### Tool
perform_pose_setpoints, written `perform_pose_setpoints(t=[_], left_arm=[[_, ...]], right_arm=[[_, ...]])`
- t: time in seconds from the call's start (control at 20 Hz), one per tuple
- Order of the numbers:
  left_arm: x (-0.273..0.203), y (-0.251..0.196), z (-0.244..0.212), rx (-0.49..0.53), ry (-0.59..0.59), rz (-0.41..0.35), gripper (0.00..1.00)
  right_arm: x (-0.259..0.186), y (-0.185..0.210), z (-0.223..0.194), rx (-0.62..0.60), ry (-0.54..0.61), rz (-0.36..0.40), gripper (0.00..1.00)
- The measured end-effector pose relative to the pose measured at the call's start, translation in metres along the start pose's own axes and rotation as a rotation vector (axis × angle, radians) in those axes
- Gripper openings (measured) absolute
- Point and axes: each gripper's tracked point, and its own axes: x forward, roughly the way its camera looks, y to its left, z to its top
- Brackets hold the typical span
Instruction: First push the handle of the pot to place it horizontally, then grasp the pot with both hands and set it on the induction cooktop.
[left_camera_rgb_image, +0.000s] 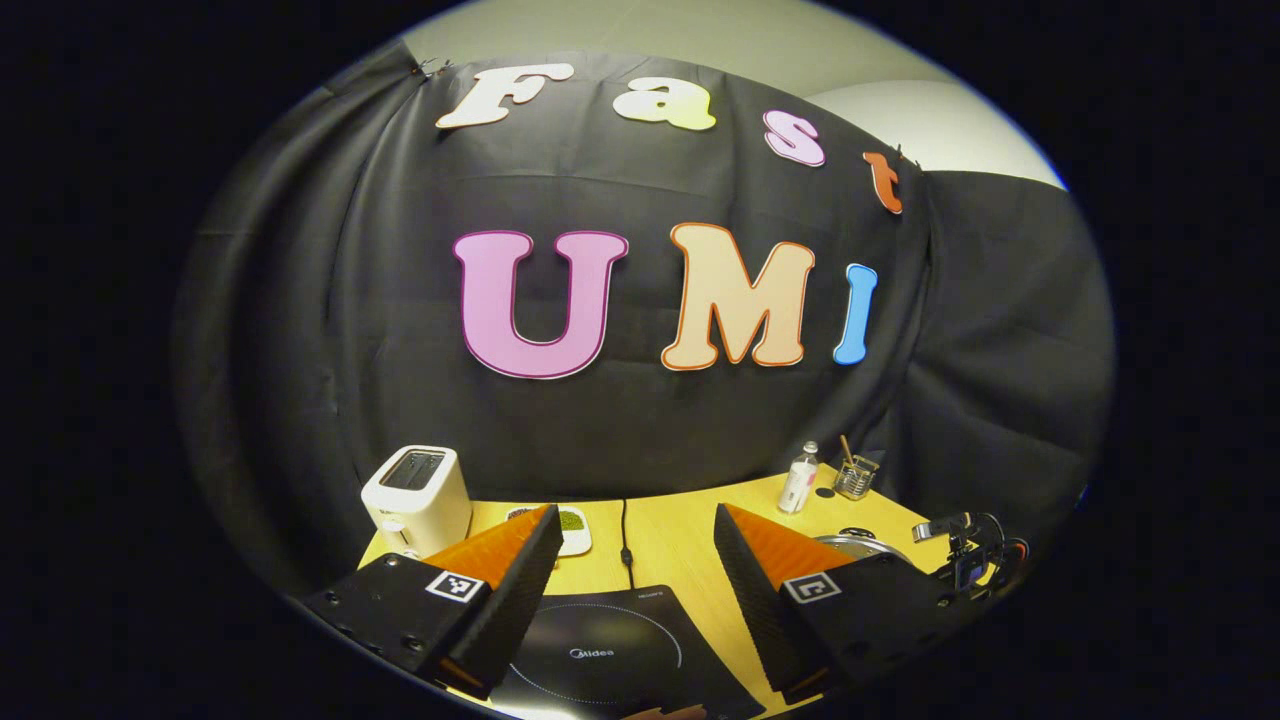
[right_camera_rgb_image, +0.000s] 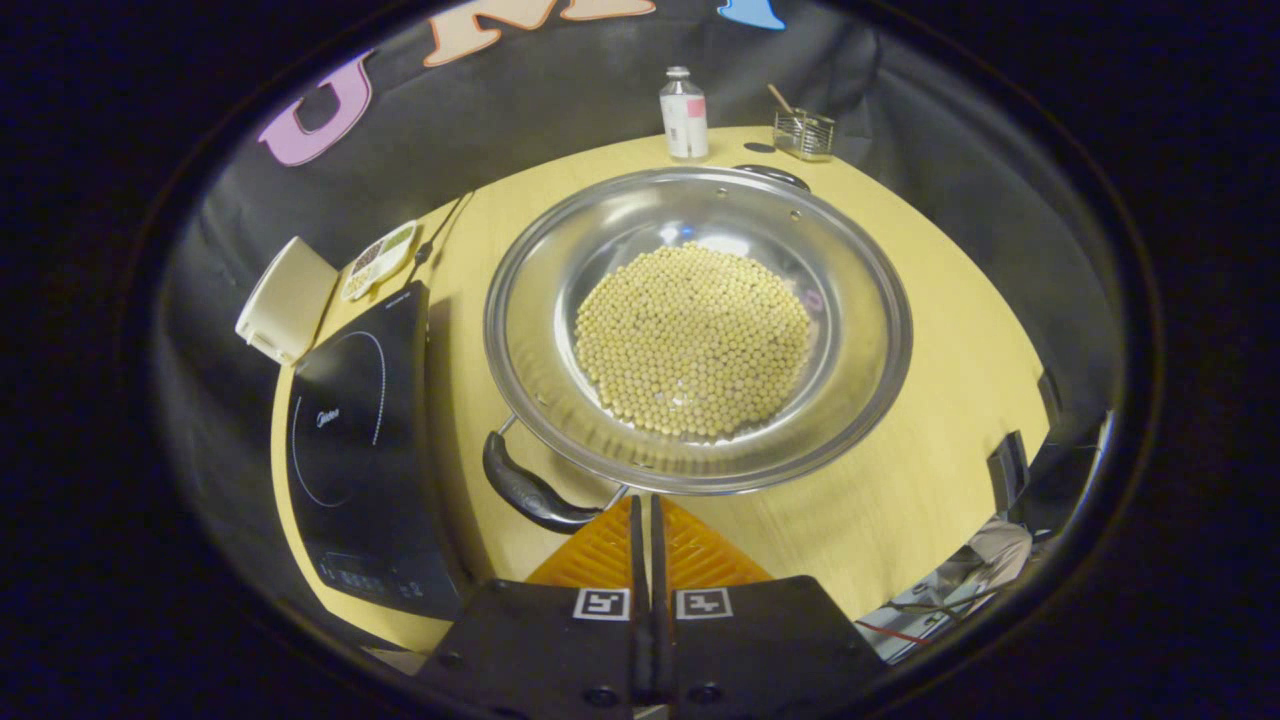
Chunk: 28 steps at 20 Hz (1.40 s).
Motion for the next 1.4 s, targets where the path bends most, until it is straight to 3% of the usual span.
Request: perform_pose_setpoints(t=[0.3,0.9,1.4], left_arm=[[-0.001,0.007,-0.006,-0.004,0.007,0.004,0.93],[0.004,0.018,-0.010,0.004,0.018,0.014,0.93],[0.004,0.010,-0.007,0.030,0.027,-0.010,0.93]], right_arm=[[0.007,0.019,0.003,0.024,-0.006,0.017,0.02],[0.026,0.067,0.024,0.192,0.014,0.082,0.02],[0.014,0.088,0.045,0.274,0.008,0.199,0.00]])
